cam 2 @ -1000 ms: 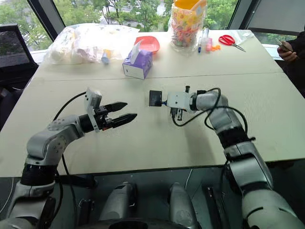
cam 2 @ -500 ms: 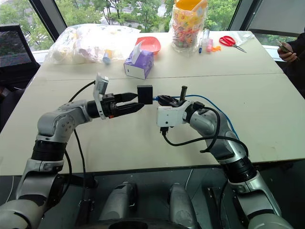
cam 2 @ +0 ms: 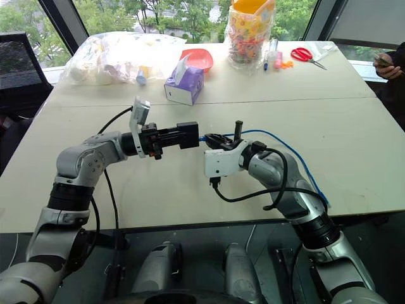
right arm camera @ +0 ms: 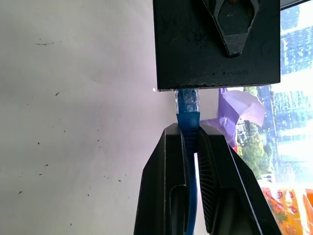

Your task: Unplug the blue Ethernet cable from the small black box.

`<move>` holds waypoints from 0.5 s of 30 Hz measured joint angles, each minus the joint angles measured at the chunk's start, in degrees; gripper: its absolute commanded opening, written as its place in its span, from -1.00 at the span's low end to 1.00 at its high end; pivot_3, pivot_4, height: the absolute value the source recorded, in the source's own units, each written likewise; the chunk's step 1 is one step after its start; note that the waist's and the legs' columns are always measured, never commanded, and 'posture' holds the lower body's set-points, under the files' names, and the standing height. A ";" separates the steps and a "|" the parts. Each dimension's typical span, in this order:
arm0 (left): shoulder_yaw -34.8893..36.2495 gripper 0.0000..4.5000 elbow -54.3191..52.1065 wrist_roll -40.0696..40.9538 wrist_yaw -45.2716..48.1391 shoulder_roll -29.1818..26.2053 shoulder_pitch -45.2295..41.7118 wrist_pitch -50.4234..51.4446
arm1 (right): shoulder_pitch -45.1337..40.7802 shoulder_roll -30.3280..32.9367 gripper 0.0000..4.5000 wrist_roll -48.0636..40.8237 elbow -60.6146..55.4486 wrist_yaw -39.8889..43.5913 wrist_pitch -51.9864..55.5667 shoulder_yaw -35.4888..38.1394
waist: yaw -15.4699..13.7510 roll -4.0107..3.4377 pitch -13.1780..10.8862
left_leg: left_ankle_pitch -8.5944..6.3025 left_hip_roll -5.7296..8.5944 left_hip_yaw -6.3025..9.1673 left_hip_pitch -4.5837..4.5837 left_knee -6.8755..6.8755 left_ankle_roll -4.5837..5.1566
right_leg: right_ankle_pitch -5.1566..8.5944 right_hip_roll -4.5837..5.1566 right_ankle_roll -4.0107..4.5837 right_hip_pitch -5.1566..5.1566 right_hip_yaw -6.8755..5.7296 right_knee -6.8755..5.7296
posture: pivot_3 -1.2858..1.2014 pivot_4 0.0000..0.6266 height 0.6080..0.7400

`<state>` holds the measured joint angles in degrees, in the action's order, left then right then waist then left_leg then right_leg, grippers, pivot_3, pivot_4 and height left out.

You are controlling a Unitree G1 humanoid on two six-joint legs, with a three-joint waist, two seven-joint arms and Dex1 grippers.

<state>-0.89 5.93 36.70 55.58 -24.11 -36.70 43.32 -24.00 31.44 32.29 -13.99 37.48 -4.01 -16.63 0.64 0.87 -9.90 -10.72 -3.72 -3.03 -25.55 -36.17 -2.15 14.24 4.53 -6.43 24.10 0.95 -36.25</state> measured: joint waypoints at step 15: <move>-0.68 -0.78 0.97 -2.03 7.46 -3.67 0.04 -1.26 | -7.21 0.70 0.98 -38.03 -5.02 23.98 36.96 8.96 | 0.02 0.01 -0.01 | 0.00 -0.01 0.04 0.01 0.01 0.01 | 0.00 0.00 0.02 -0.02 -0.02 0.00 | 0.03 -0.52 0.92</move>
<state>-1.57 6.90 34.67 63.04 -27.78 -36.66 42.06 -31.21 32.15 -5.74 -19.02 61.46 32.95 -7.67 0.65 0.88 -9.91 -10.72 -3.74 -2.99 -25.54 -36.16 -2.14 14.24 4.53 -6.40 24.08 0.93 -36.25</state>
